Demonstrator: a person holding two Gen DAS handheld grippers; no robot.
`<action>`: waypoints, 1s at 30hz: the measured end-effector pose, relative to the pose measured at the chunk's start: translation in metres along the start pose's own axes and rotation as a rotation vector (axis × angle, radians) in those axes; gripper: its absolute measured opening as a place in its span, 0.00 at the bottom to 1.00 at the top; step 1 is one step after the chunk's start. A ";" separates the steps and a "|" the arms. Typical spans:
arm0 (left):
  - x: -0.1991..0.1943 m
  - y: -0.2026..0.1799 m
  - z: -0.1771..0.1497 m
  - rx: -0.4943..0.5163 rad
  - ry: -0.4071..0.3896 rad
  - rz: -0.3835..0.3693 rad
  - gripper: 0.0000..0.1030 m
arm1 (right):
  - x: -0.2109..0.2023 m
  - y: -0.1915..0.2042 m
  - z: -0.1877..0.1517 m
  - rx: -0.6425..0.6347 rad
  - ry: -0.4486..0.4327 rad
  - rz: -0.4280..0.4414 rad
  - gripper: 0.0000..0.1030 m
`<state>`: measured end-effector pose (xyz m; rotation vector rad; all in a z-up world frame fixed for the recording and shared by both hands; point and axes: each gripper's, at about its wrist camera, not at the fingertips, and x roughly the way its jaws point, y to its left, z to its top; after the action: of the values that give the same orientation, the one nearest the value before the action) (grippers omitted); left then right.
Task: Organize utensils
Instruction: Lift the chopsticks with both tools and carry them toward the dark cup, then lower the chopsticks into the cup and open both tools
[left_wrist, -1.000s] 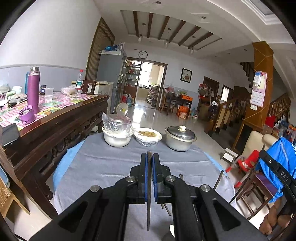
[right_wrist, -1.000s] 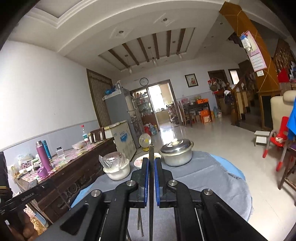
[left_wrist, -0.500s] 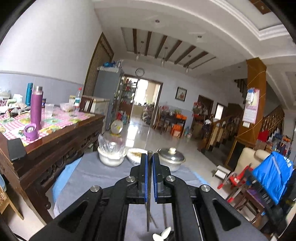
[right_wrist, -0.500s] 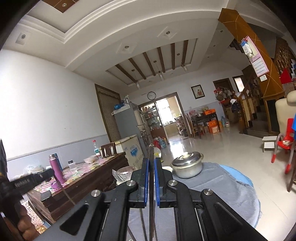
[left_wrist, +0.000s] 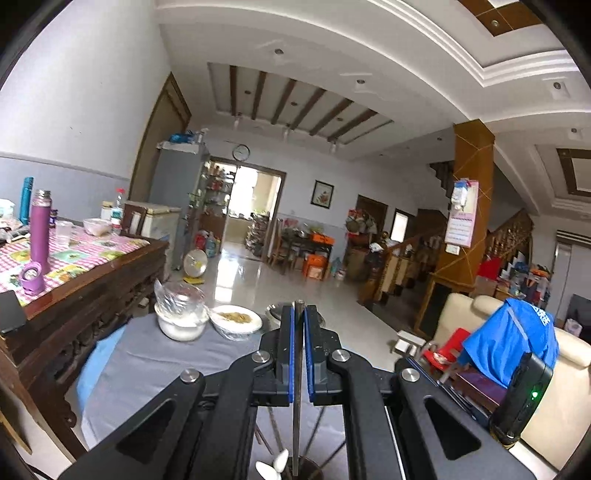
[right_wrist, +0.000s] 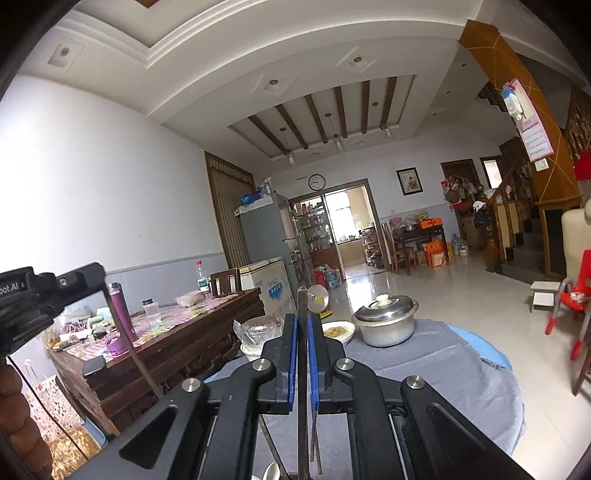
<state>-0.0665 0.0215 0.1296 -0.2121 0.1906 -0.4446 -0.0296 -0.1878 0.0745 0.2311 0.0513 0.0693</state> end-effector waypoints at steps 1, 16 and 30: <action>0.003 -0.001 -0.002 0.002 0.011 -0.002 0.05 | 0.000 0.000 0.000 -0.003 0.000 -0.002 0.06; 0.038 0.000 -0.028 -0.006 0.162 0.030 0.05 | 0.006 -0.002 -0.008 -0.013 0.059 0.010 0.06; 0.040 0.009 -0.033 -0.031 0.208 0.026 0.05 | 0.010 0.007 -0.016 -0.013 0.116 0.037 0.06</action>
<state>-0.0347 0.0063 0.0905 -0.1934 0.4042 -0.4379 -0.0212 -0.1770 0.0598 0.2149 0.1622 0.1203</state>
